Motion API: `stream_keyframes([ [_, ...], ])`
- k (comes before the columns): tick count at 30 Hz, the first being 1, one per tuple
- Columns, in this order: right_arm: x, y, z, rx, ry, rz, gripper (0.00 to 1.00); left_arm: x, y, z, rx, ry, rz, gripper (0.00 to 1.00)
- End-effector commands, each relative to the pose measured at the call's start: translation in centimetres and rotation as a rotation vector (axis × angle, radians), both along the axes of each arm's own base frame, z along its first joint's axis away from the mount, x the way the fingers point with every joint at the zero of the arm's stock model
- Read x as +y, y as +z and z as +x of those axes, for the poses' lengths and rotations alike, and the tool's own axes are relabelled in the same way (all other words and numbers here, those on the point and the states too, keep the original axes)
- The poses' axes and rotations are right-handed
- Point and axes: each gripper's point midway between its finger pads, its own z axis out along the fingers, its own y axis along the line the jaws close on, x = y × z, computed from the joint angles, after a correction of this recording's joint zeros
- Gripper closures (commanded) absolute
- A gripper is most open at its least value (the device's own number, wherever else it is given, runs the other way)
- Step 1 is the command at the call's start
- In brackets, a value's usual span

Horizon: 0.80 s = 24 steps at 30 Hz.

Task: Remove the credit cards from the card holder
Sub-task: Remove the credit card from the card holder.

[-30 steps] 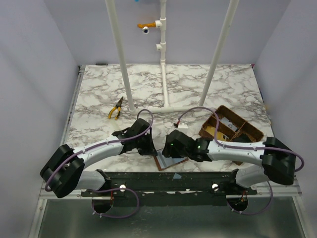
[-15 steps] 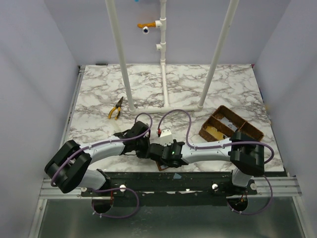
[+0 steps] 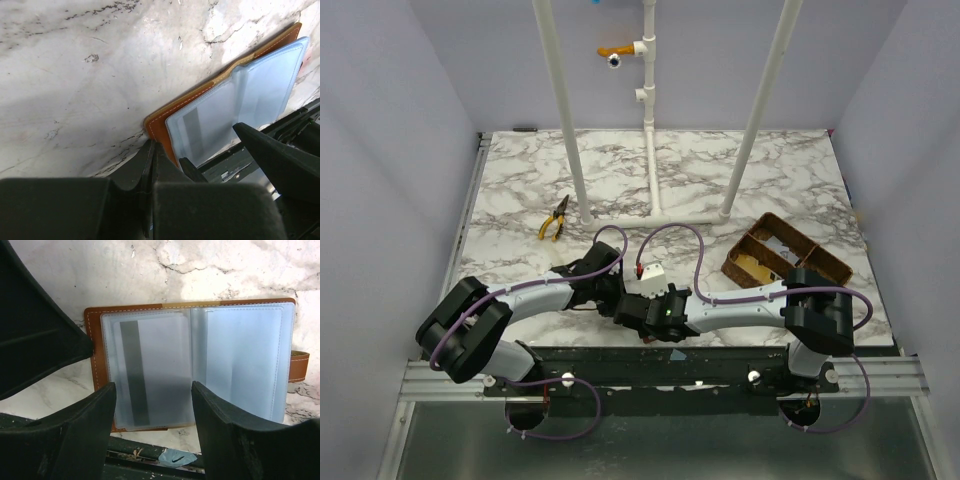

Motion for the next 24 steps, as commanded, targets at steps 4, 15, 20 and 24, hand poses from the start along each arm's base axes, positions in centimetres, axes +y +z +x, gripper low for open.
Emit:
stream_keyframes([
  [4,-1.3,-1.4,0.2,-0.027,-0.028,-0.075,0.34,1.3,-1.7,-0.5,0.032,0.015,0.051,1.00],
  [15,-2.2,-0.9,0.0,-0.031,-0.067,-0.010,0.60,1.5,-1.7,-0.3,0.031,0.014,0.058,1.00],
  [20,-1.8,0.8,0.2,-0.046,-0.084,0.069,0.75,1.6,-1.7,-0.3,0.030,0.011,0.061,1.00],
  [24,-1.5,2.3,0.4,-0.053,-0.094,0.149,0.84,1.6,-1.6,-0.3,0.025,0.008,0.061,1.00],
])
